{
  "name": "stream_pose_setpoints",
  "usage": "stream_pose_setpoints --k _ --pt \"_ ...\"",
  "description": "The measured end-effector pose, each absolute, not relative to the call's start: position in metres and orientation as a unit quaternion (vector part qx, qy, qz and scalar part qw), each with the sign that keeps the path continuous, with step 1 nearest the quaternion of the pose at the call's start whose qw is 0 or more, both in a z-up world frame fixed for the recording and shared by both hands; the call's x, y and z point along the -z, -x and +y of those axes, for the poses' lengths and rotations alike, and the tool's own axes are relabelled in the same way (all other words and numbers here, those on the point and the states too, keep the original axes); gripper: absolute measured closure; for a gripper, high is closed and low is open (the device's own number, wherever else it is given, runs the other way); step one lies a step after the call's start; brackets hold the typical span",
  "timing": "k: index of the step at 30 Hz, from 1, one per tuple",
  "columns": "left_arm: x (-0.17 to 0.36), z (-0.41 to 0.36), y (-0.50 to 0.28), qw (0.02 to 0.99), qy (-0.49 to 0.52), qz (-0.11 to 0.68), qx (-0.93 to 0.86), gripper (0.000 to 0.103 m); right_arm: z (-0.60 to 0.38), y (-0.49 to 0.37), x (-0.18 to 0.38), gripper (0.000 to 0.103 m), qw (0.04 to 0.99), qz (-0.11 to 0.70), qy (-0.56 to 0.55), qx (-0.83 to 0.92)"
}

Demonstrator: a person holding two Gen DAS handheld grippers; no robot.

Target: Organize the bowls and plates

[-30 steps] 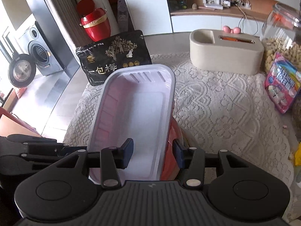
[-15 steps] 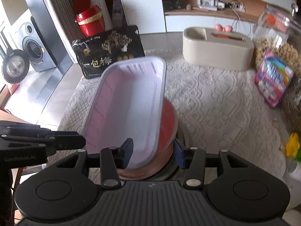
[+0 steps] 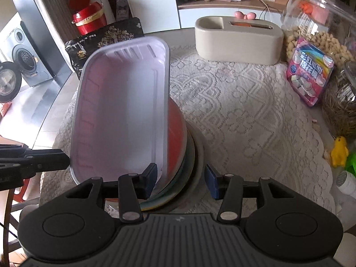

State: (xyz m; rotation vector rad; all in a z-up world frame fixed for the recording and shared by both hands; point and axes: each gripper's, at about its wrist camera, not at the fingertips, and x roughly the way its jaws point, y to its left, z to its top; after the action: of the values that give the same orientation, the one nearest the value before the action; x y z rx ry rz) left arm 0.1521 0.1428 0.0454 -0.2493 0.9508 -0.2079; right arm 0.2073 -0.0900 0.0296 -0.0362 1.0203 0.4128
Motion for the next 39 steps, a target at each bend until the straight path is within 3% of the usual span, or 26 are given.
stream_pose_setpoints --k 6,11,16,20,21,27,34,39 --pt "-0.053 0.147 -0.151 0.883 0.135 0.437 0.106 0.088 -0.081 -0.201 -0.033 0.056 0.845 0.485 0.039 -0.221" --pt "-0.068 0.156 -0.161 0.894 0.178 0.397 0.107 0.088 -0.089 -0.219 -0.072 0.056 0.875 0.432 -0.009 -0.219" --pt "-0.06 0.16 -0.187 0.895 0.201 0.39 0.083 0.087 -0.079 -0.252 -0.073 0.056 0.884 0.424 -0.046 -0.191" --pt "-0.046 0.153 -0.192 0.887 0.197 0.404 0.105 0.087 -0.068 -0.263 -0.064 0.064 0.865 0.451 -0.064 -0.209" --pt "-0.046 0.153 -0.191 0.885 0.203 0.404 0.11 0.08 -0.066 -0.262 -0.066 0.063 0.862 0.452 -0.07 -0.219" --pt "-0.086 0.155 -0.165 0.921 0.168 0.328 0.123 0.081 -0.071 -0.237 -0.104 0.063 0.886 0.379 -0.073 -0.256" --pt "-0.06 0.138 -0.174 0.913 0.114 0.383 0.085 0.082 -0.074 -0.227 -0.08 0.063 0.897 0.381 -0.012 -0.226" --pt "-0.051 0.138 -0.177 0.908 0.113 0.394 0.09 0.082 -0.078 -0.234 -0.068 0.063 0.888 0.401 -0.027 -0.222"
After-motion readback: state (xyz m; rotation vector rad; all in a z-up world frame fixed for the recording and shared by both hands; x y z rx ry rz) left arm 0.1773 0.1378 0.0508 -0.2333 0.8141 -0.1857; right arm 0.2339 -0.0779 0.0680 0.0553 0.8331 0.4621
